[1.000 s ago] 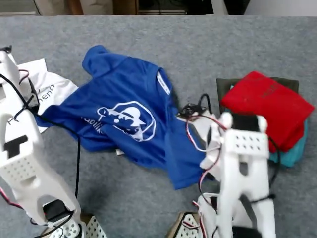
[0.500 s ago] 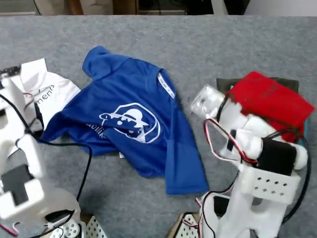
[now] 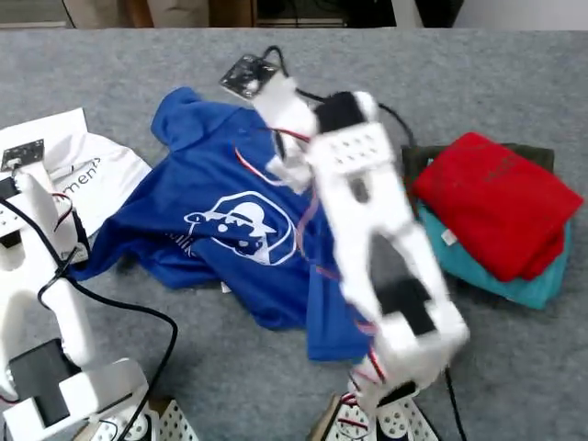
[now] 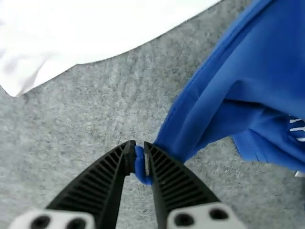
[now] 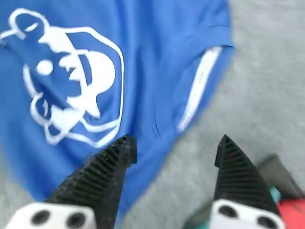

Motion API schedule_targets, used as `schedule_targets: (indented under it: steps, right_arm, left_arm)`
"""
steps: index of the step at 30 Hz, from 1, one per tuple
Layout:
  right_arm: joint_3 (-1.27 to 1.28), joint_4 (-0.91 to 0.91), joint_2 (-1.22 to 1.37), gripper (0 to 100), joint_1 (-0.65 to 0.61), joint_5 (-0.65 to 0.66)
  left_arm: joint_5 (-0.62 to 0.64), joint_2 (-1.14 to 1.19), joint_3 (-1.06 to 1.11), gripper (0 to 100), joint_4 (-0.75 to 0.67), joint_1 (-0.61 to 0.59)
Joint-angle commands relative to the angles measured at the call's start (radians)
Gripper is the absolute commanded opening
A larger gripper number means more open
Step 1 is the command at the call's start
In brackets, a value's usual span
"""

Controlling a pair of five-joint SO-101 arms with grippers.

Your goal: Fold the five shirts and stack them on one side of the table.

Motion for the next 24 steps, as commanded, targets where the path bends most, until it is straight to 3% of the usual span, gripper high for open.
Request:
schedule_targets:
  steps: [1,11,14,18,24]
  right_arm:
    - [-0.243,0.008,0.291,27.7,-0.021,-0.044]
    - [-0.783,0.285,0.854,27.4,0.005,-0.051]
    - [-0.731,0.285,0.855,23.6,0.028,-0.051]
    - [-0.553,0.285,0.786,0.4,0.061,-0.051]
    - [-0.223,0.285,0.530,5.5,0.159,-0.051]
  left_arm:
    - [0.025,-0.038,-0.003,2,-0.009,0.000]
    - [0.031,-0.038,0.003,2,-0.011,-0.002]
    - [0.031,-0.038,0.018,2,-0.011,0.000]
    - [0.029,-0.038,0.040,2,-0.025,-0.006]
    - [0.026,-0.039,0.071,2,-0.058,-0.005]
